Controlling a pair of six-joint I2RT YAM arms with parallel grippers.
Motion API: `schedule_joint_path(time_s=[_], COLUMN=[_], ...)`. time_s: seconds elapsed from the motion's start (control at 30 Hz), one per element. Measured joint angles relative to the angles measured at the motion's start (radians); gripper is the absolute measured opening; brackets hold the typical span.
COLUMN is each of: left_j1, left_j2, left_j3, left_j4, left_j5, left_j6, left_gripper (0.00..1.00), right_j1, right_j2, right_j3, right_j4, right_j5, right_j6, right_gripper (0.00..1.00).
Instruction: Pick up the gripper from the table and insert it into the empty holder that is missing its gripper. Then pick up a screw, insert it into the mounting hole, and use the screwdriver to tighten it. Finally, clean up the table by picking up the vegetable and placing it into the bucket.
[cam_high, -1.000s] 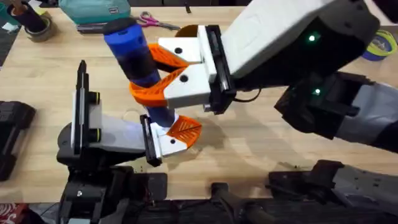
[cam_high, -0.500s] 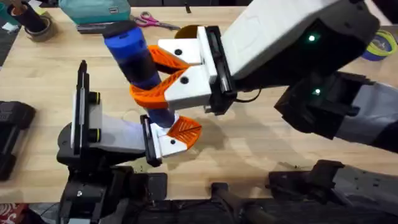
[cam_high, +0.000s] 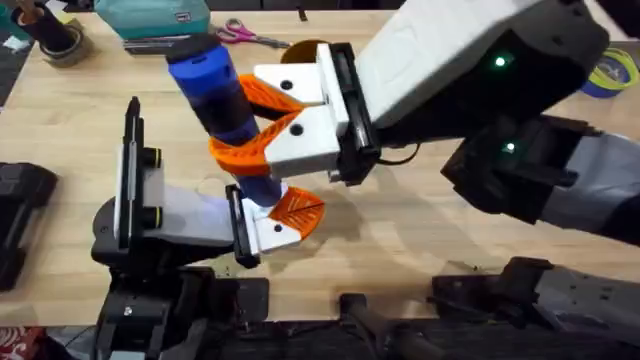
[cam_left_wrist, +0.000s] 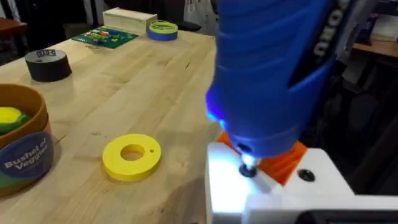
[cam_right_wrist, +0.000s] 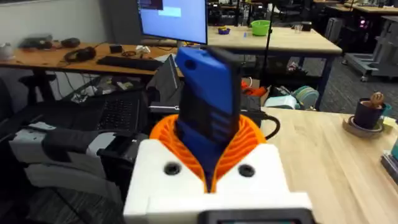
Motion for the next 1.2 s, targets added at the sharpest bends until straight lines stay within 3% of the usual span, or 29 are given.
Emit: schedule_joint_path(time_s=[0.77, 1.1, 1.2], left_j1=[0.000, 0.000, 0.000], left_j2=[0.000, 0.000, 0.000], left_j3=[0.000, 0.000, 0.000], left_j4=[0.000, 0.000, 0.000], left_j5=[0.002, 0.002, 0.002], left_j6=[0.000, 0.000, 0.000], left_gripper=[0.002, 0.002, 0.002], right_j1=[-0.037, -0.061, -0.064], right_j2=[-0.003, -0.018, -0.021], right_j3=[0.013, 0.314, 0.394], right_j4=[0.055, -0.311, -0.491], right_j5=[-0.003, -0.002, 0.014], right_j6=[0.086, 0.012, -0.051], right_gripper=[0.024, 0.023, 0.023])
